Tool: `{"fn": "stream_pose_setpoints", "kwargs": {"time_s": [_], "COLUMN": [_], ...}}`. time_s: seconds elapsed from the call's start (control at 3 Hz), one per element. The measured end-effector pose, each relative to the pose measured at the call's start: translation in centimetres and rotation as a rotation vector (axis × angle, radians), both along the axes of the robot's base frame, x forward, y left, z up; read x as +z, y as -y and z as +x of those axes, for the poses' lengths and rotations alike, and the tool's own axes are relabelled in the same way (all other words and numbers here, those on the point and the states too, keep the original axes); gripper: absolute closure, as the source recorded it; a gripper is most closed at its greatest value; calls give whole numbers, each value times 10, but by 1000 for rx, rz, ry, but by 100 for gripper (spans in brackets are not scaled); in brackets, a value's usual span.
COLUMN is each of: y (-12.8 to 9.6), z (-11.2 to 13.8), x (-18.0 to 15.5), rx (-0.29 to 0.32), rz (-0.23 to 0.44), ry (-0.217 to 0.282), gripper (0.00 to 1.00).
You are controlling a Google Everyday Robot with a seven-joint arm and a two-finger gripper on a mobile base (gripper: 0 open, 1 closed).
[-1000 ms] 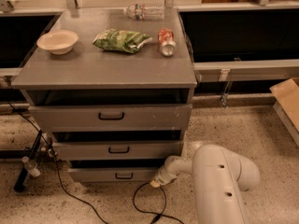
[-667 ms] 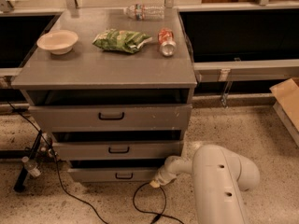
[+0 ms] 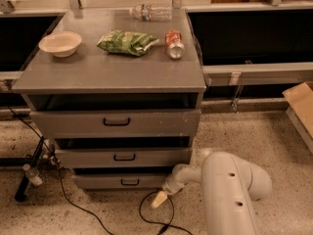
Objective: Close bottom drawer
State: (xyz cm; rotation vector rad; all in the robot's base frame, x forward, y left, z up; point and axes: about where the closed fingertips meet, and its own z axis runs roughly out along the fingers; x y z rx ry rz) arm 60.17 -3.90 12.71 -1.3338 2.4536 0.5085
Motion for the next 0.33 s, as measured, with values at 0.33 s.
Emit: {"fn": "stream_pose_setpoints", "kwargs": {"time_s": [0.33], "y": [0], "z": [0], "x": [0], "rx": [0], "rz": [0], "ry": [0], "gripper": [0]}}
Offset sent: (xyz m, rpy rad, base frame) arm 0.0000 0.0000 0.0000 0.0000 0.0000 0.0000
